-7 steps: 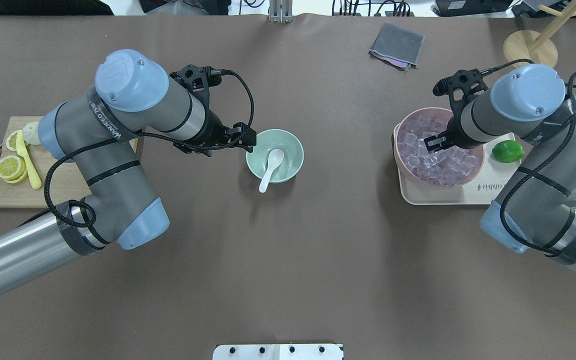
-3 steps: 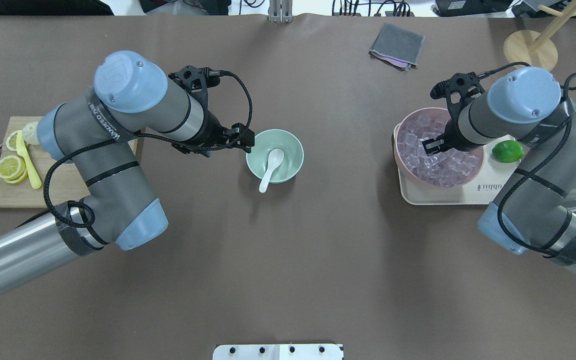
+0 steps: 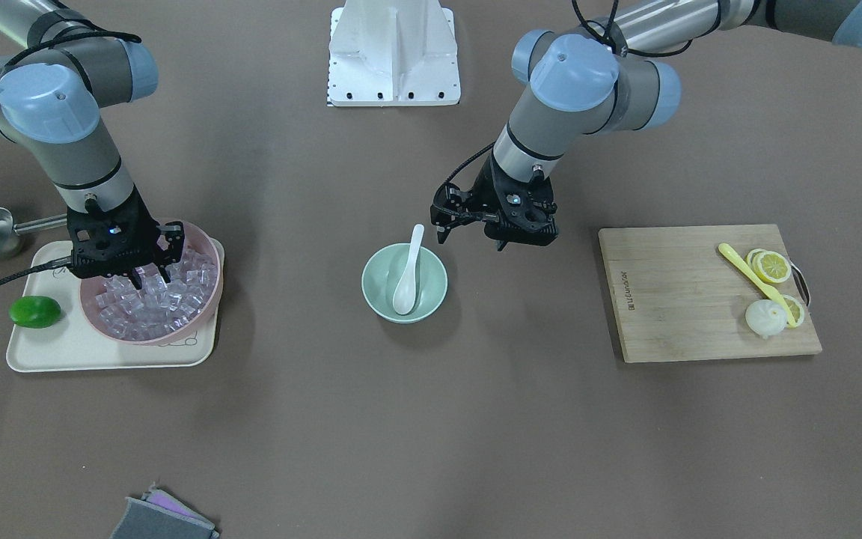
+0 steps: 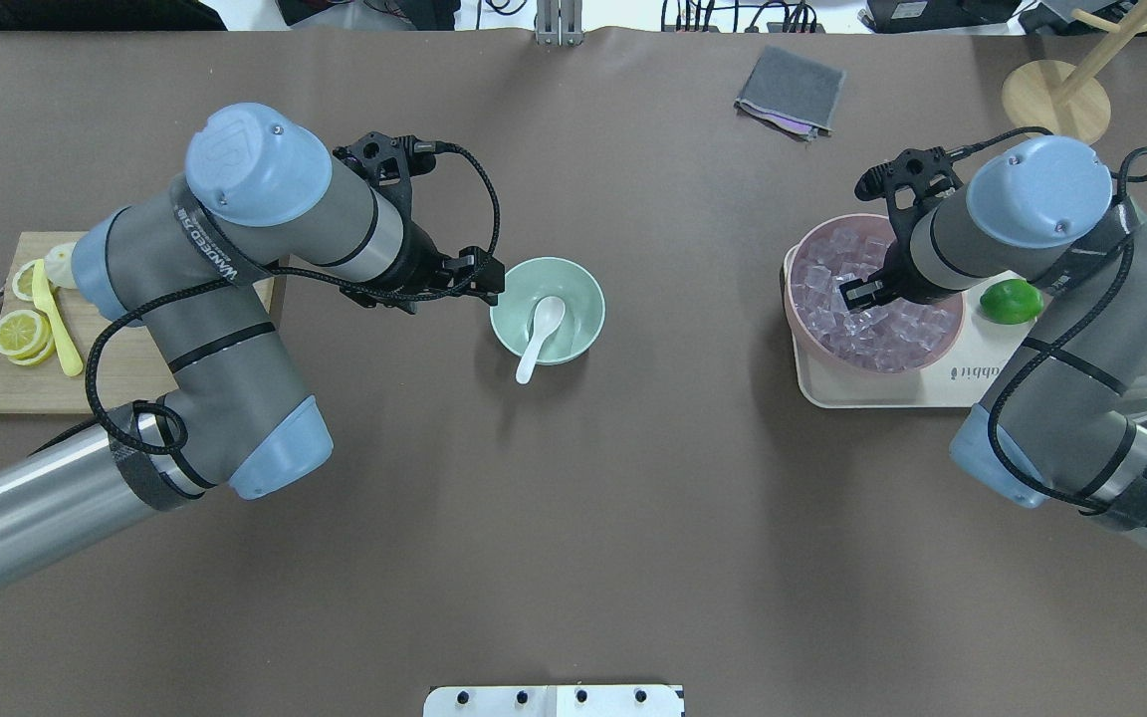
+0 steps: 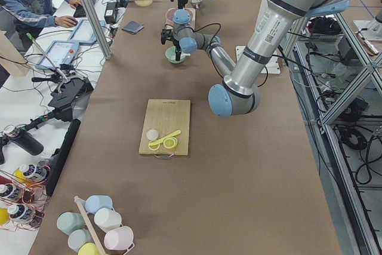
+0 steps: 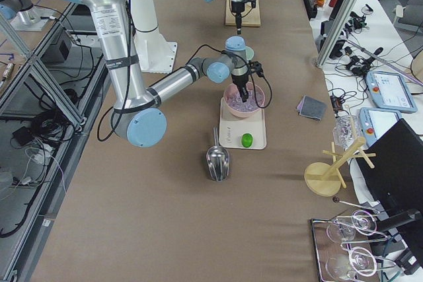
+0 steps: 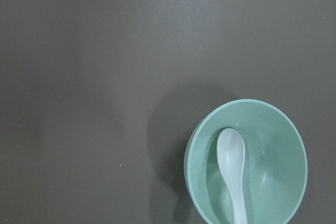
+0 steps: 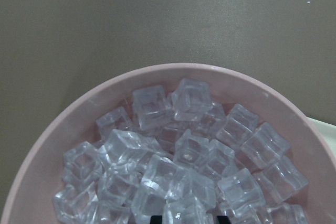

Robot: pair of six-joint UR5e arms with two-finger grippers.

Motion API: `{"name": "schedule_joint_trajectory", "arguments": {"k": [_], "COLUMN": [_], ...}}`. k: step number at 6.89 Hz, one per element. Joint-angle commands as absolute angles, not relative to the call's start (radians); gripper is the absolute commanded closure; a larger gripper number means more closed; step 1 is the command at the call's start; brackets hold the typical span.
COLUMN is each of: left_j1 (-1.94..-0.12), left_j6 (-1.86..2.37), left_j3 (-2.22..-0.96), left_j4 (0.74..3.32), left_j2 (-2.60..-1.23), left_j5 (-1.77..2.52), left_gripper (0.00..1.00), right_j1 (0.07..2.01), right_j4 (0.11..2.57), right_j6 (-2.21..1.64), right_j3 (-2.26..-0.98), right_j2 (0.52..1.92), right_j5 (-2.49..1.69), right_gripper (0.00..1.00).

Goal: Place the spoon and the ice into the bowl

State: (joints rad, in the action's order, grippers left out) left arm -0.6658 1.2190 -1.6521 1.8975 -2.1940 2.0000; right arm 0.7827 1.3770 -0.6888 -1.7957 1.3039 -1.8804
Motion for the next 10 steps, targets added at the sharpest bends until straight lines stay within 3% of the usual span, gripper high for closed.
{"name": "schedule_joint_trajectory", "arguments": {"k": [1,2,3,4,7,10], "left_j1": [-0.666,-0.666,-0.666,-0.666,-0.667,-0.741], "left_j6": [1.221,1.221,1.221,1.221,1.218,1.213], "left_j3": [-1.654,-1.654,-1.654,-1.654,-1.667,-1.721], "left_j4": [1.899,1.899,1.899,1.899,1.901,1.901], "left_j2": [-2.194,-2.194,-2.194,-2.194,-2.195,-2.152], "left_j5": [1.999,1.999,1.999,2.0,2.002,2.069], "left_gripper": [0.02,0.02,0.02,0.02,0.02,0.02], "right_j1": [0.781,0.781,0.781,0.781,0.836,0.874], "right_j4": [1.378,1.378,1.378,1.378,1.39,1.525], "right_j6": [-0.686,-0.686,-0.686,-0.686,-0.676,-0.71], "right_j3": [-1.793,-1.792,-1.784,-1.784,-1.789,-1.799], "right_j2": [1.305,1.305,1.305,1.305,1.289,1.14], "right_j5": [-1.882,-1.884,-1.884,-1.885,-1.945,-1.986], "right_gripper": [0.55,0.59,0.74,0.97,1.0,1.0]}}
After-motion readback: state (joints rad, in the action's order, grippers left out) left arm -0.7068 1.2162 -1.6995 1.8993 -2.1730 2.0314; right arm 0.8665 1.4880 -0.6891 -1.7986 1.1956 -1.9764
